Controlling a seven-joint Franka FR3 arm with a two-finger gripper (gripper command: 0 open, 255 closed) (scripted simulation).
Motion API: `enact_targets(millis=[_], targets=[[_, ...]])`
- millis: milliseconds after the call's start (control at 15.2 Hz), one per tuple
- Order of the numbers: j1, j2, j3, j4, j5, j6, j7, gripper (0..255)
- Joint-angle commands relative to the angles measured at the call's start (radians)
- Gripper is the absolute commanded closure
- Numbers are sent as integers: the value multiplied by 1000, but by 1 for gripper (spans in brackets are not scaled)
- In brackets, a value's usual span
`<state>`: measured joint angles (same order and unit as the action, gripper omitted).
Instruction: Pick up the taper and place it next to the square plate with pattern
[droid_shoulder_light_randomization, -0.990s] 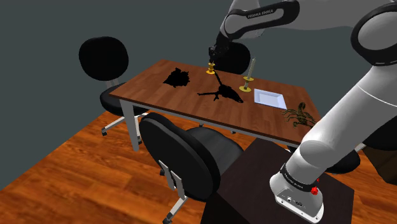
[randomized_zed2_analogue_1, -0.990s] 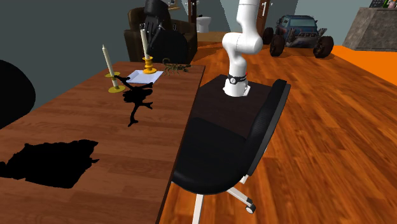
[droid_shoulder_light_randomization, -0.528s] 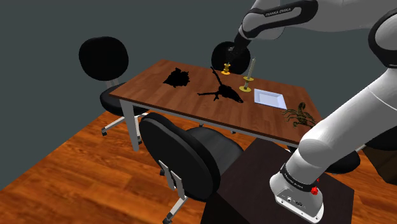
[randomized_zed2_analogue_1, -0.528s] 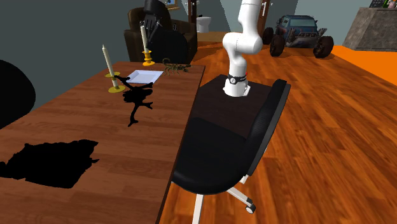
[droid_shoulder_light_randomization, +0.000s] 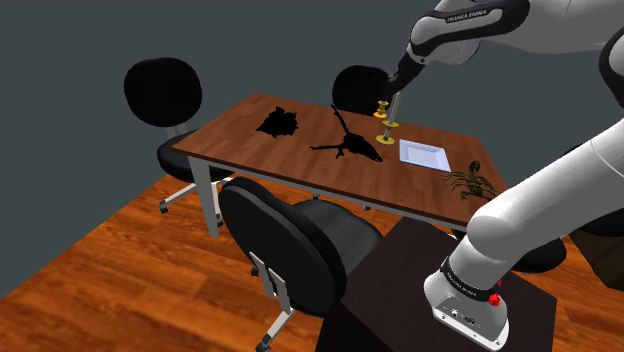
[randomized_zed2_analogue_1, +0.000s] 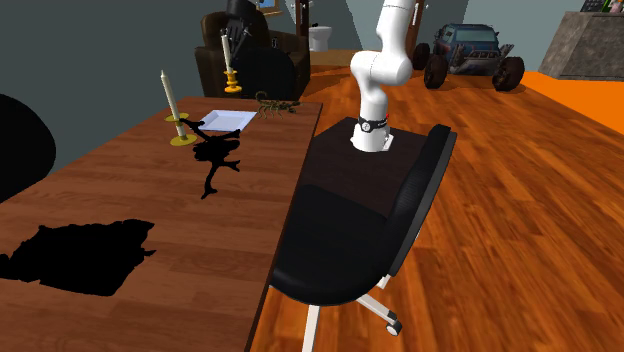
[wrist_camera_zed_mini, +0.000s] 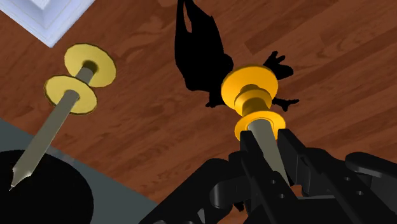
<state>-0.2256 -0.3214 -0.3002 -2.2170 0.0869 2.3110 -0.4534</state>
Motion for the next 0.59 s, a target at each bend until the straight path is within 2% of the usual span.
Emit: enact_targets(millis=[0, 528], targets=[[-15, -12, -40, -7, 7, -10, -59, 255], [-61, -15, -196, 26, 35, -70, -272, 255]])
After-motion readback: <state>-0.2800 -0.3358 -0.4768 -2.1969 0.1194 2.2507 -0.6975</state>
